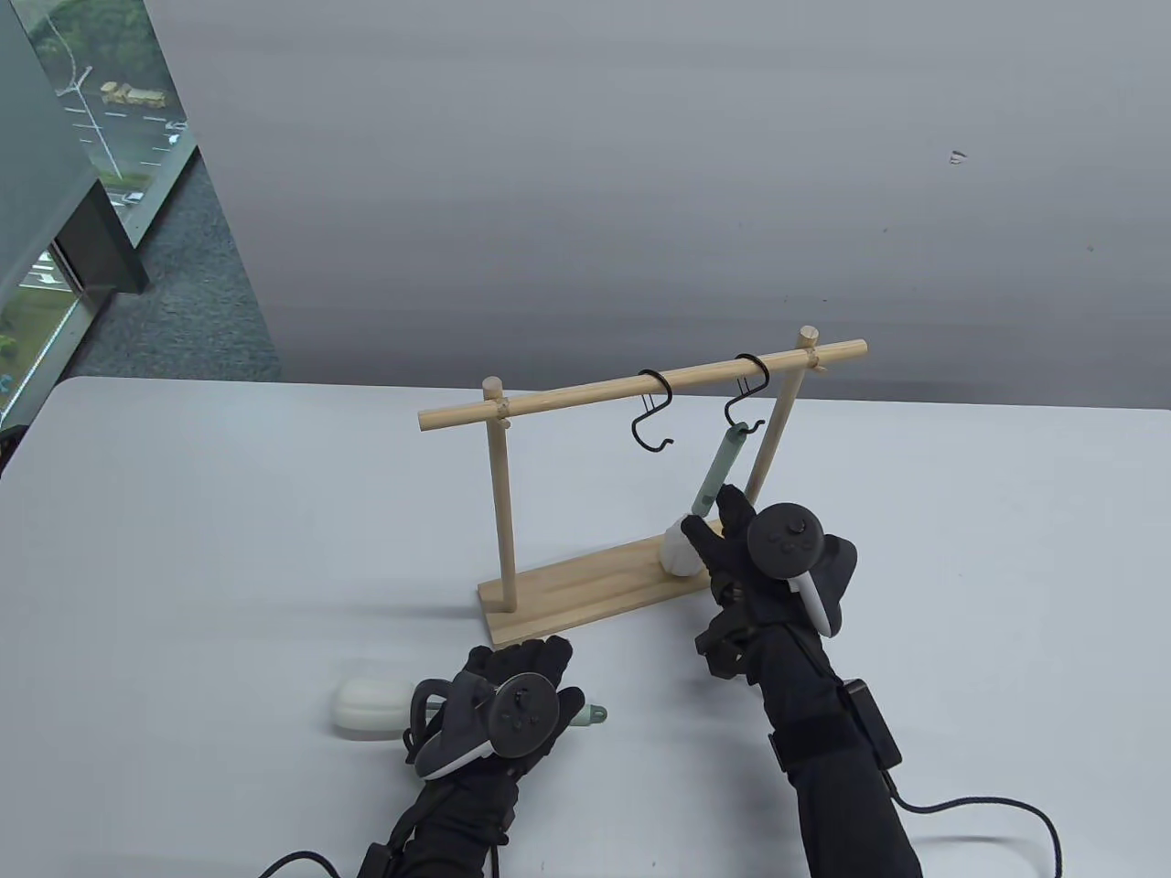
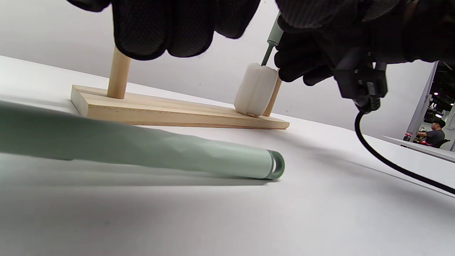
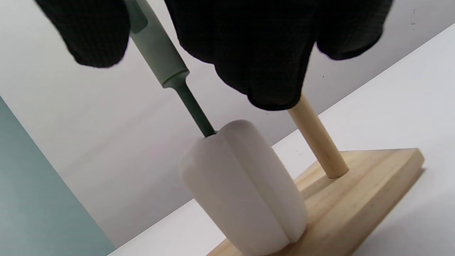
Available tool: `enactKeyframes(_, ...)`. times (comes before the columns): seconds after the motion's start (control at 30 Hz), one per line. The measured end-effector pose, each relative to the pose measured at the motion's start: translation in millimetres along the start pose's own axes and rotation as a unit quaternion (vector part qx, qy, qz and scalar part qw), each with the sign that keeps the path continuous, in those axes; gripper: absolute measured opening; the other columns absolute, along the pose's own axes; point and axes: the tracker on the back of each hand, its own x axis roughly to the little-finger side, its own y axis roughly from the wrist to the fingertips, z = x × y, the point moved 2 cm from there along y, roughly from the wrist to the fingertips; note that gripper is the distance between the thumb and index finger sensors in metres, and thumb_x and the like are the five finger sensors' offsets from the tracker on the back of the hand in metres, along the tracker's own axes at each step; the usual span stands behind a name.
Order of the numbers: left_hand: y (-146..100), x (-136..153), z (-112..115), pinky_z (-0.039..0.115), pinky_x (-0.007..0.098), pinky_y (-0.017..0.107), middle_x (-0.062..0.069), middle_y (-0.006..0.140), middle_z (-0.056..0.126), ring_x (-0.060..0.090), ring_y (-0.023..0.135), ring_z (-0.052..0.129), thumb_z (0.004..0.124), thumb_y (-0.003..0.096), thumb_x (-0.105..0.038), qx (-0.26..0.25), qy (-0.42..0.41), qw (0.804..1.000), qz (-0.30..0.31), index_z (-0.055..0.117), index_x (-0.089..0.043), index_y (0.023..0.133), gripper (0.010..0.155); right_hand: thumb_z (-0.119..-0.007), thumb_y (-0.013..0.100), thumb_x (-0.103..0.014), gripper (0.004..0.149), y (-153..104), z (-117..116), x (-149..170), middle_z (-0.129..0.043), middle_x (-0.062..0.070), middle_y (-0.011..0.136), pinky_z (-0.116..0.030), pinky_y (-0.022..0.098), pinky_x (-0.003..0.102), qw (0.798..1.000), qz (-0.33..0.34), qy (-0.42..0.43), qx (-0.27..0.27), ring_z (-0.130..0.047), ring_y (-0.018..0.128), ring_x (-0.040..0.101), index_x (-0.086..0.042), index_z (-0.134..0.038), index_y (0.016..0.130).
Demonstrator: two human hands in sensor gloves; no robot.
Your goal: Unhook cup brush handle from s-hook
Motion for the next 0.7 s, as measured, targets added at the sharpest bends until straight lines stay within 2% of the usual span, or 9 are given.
enactKeyframes(0.37, 0, -1, 1, 0.06, 0.063, 0.063, 0.018, 0.099, 0.08, 0.046, 0.085, 0.086, 0.067, 0.0489, -0.049, 0.003, 0.003, 1.0, 0.003, 0.066, -0.014, 0.099, 0.061, -0.074, 0.046, -0.047, 0.06, 15, -9, -1, -0.085, 0.016, 0.084, -0.064, 0.057, 0.059, 1.0, -0.009, 0.014, 0.012, -0.097, 0.07, 0.034, -0.009, -0.07, 0.092)
enactKeyframes(0.7, 0, -1, 3, 0.06, 0.063, 0.063, 0.018, 0.099, 0.079, 0.046, 0.085, 0.086, 0.067, 0.0489, -0.049, 0.01, 0.009, 1.0, 0.004, 0.066, -0.014, 0.099, 0.061, -0.075, 0.045, -0.049, 0.057, -8, 9, 4, -0.092, 0.014, 0.074, -0.065, 0.056, 0.06, 0.999, 0.033, -0.015, 0.009, -0.102, 0.06, 0.03, -0.009, -0.077, 0.085)
